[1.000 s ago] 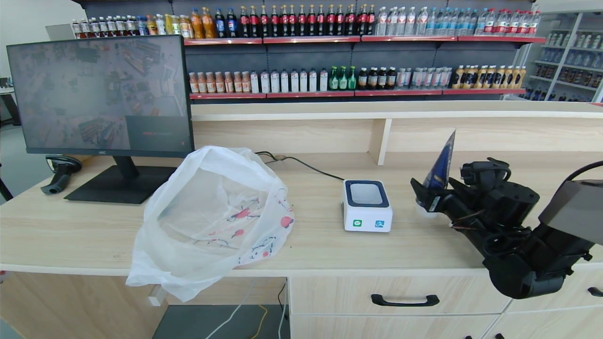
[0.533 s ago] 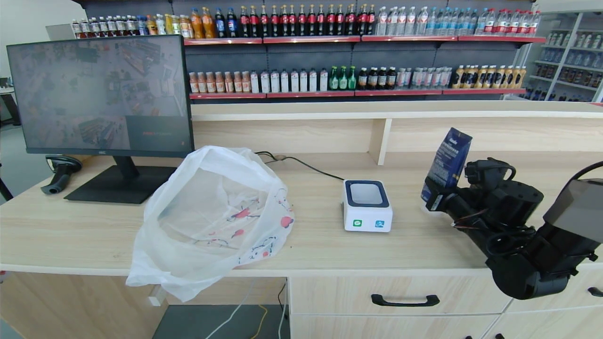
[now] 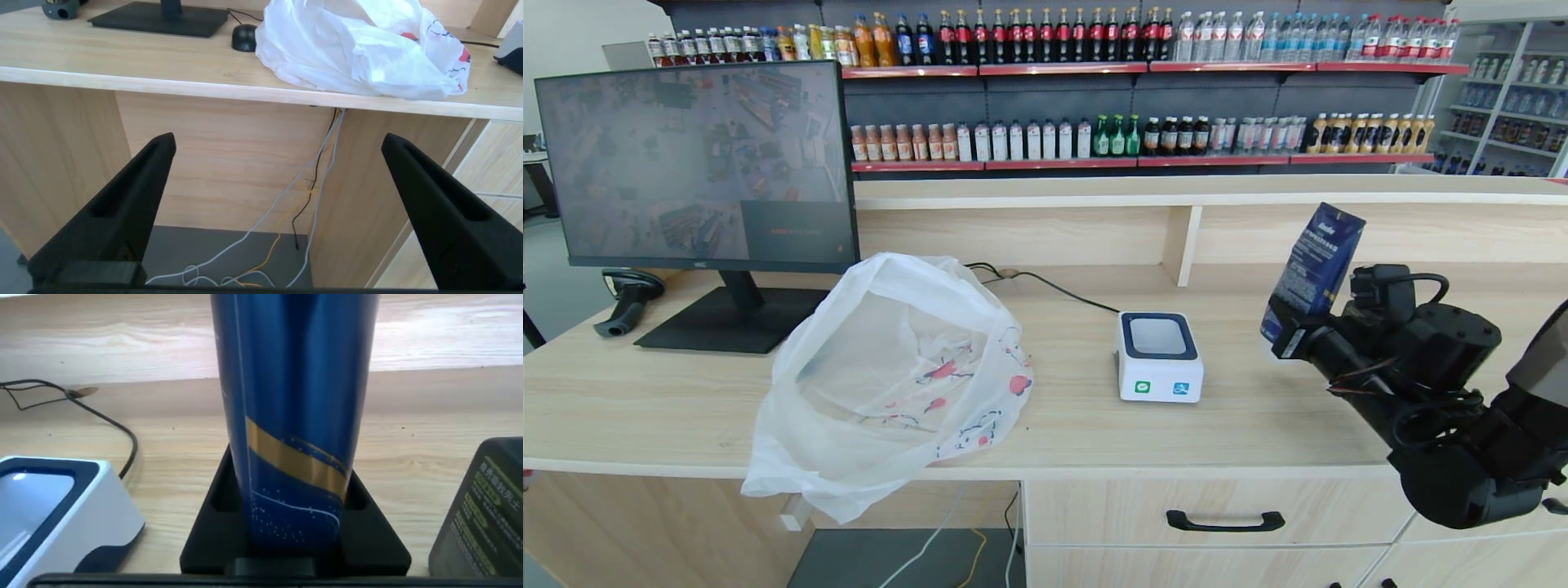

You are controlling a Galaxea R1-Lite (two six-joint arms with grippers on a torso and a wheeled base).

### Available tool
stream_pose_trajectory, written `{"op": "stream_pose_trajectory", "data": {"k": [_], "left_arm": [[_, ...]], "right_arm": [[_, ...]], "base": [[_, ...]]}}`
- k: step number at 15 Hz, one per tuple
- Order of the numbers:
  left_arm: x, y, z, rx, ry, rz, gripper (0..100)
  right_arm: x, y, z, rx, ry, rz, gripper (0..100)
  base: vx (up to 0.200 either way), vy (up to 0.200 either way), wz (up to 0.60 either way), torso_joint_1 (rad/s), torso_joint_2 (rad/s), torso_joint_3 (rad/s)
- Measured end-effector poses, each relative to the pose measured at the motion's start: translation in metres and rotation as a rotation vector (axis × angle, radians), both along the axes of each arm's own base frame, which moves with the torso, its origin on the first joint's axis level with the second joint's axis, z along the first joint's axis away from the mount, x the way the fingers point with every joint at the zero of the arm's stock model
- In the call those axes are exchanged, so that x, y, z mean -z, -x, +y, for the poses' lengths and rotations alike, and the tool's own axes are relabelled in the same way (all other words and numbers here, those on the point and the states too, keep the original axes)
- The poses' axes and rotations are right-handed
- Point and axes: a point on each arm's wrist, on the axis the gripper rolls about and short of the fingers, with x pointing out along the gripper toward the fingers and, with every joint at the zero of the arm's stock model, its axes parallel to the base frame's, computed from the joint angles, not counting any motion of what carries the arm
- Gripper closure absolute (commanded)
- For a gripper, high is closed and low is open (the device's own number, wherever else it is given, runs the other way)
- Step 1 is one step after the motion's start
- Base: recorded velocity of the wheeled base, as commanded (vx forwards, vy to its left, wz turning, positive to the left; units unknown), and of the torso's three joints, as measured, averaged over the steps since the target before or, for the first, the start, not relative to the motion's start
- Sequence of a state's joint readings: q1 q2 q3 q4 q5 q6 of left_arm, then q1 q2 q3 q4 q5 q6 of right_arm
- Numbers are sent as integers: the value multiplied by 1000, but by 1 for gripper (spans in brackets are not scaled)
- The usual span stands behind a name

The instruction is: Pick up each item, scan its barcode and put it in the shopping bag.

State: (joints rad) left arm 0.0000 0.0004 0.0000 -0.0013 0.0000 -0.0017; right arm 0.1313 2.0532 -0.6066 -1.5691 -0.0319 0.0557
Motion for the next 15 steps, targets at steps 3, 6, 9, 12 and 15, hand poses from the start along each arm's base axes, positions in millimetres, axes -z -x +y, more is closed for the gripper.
{"op": "stream_pose_trajectory", "data": {"k": [3, 6, 9, 12, 15], "left_arm": [[0, 0, 0, 0, 0, 0, 0], [0, 0, 0, 0, 0, 0, 0], [0, 0, 0, 0, 0, 0, 0], [0, 0, 0, 0, 0, 0, 0], [0, 0, 0, 0, 0, 0, 0]], "right_arm": [[-13, 25, 8, -34, 0, -6, 100], [-25, 55, 13, -69, 0, -16, 100], [-35, 93, 17, -117, 1, -23, 100], [-38, 133, 12, -141, 1, -18, 100], [-37, 166, 4, -147, 4, -18, 100]], "base": [[0, 0, 0, 0, 0, 0], [0, 0, 0, 0, 0, 0], [0, 0, 0, 0, 0, 0], [0, 0, 0, 0, 0, 0], [0, 0, 0, 0, 0, 0]]}}
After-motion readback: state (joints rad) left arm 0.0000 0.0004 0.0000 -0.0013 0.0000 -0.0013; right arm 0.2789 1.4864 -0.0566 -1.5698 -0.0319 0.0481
